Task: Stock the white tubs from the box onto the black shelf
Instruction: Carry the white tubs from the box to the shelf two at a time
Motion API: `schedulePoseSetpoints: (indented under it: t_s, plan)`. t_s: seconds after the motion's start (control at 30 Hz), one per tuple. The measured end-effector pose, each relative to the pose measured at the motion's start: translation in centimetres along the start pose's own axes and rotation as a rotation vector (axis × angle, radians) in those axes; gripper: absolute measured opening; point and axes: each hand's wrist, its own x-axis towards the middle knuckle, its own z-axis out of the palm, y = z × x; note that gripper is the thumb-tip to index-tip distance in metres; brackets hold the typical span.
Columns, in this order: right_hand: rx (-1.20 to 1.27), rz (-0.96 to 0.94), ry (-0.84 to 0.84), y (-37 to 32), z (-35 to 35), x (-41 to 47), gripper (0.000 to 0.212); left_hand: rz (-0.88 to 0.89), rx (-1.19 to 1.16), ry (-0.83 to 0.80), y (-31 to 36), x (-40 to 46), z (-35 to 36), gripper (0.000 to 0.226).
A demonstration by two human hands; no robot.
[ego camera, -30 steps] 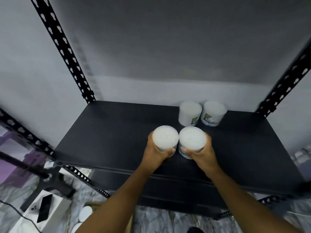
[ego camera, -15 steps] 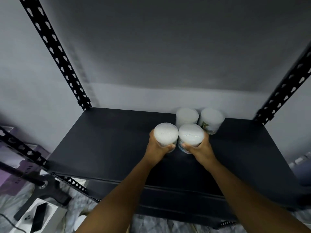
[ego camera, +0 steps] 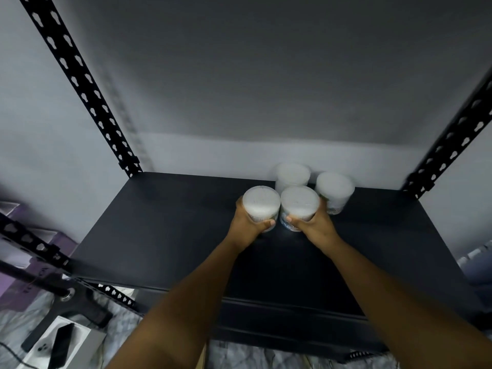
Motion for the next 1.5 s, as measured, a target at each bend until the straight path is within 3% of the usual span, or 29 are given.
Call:
schedulePoseSetpoints:
  t_s: [0.37,0.6,0.77,1.5]
  plan:
    - [-0.070,0.062,-0.013,0.4,-0.3,1.9,0.091,-0.052,0.056,0.006,0.0,2.1,-0.2,0.095]
    - [-0.056,0.030,-0.028,0.3,-0.5,1.9,0.088,-0.065,0.069,0.011,0.1,2.6,-0.2,0.096]
    - [-0.020,0.002,0.058,0.0,0.1,1.2,0.081,-0.068,0.078,0.013,-0.1,2.8,-0.1,0.098]
    - [-0.079,0.063,0.086,0.9,-1.6,1.7,0.088,-0.067,0.086,0.019,-0.3,3.7,0.0,0.099]
